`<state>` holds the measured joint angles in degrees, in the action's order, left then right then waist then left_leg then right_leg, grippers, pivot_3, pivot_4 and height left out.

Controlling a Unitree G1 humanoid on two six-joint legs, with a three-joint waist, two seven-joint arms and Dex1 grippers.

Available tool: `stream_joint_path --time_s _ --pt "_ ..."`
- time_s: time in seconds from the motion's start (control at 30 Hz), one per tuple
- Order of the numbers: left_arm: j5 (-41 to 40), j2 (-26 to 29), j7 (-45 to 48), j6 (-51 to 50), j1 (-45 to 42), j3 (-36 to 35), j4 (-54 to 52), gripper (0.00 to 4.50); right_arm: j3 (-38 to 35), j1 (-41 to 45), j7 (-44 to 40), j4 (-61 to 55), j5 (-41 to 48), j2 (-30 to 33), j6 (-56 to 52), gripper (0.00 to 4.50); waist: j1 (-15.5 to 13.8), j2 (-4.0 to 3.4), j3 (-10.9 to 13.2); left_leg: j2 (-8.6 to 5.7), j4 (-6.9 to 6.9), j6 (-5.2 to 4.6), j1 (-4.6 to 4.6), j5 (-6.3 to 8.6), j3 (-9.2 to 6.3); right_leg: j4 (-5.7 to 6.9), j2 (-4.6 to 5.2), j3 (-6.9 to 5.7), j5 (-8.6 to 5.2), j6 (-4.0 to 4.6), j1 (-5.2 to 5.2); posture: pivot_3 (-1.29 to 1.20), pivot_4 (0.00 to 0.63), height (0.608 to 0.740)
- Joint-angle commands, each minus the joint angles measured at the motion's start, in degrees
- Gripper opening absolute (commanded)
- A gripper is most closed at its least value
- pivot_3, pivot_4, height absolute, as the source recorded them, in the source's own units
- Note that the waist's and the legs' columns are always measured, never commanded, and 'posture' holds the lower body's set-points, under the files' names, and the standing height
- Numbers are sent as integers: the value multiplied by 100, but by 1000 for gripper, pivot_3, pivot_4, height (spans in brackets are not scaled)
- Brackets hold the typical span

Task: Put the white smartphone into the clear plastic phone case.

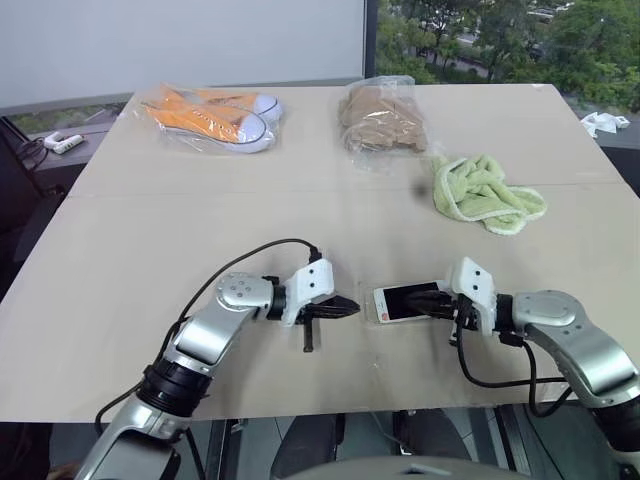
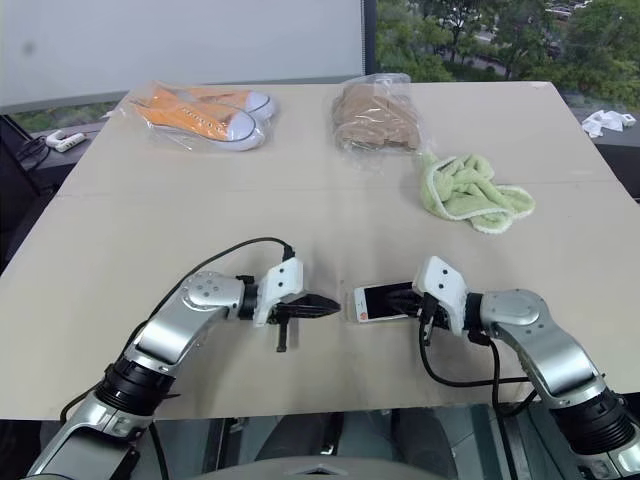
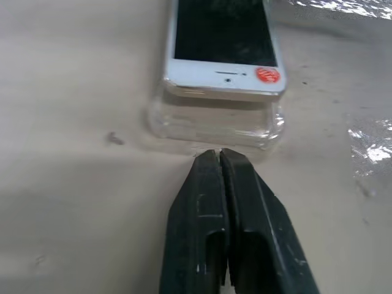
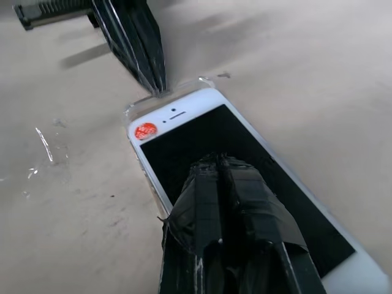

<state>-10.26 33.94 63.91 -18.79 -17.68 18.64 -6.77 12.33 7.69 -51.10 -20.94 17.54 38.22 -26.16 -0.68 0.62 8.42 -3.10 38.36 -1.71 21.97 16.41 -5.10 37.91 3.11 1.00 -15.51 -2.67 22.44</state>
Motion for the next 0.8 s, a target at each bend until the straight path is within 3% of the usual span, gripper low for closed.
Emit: stream_joint_path --time_s 0.03,0.27,0.53,0.8 --pt "103 -26 -39 72 -122 64 -48 62 21 85 -8 -106 -28 -24 -32 0 0 0 0 0 0 0 0 0 0 0 0 0 0 0 0 0 150 740" --pt "239 -196 -126 100 -186 130 73 62 372 203 49 -152 -321 25 -444 0 -14 0 -3 -2 2 0 -3 0 0 2 1 -1 0 0 -1 0 150 740" --pt "281 -303 -191 56 -154 128 30 62 779 429 529 -375 -490 -15 -1935 0 -20 3 -15 -4 4 -1 -16 0 -8 1 5 -8 0 0 -21 0 150 740" --pt "277 -279 -156 6 -91 111 -66 62 1013 522 710 -350 -605 87 -2337 0 -18 2 -30 -5 4 -8 -27 4 -11 2 6 -10 1 -1 -29 0 150 740"
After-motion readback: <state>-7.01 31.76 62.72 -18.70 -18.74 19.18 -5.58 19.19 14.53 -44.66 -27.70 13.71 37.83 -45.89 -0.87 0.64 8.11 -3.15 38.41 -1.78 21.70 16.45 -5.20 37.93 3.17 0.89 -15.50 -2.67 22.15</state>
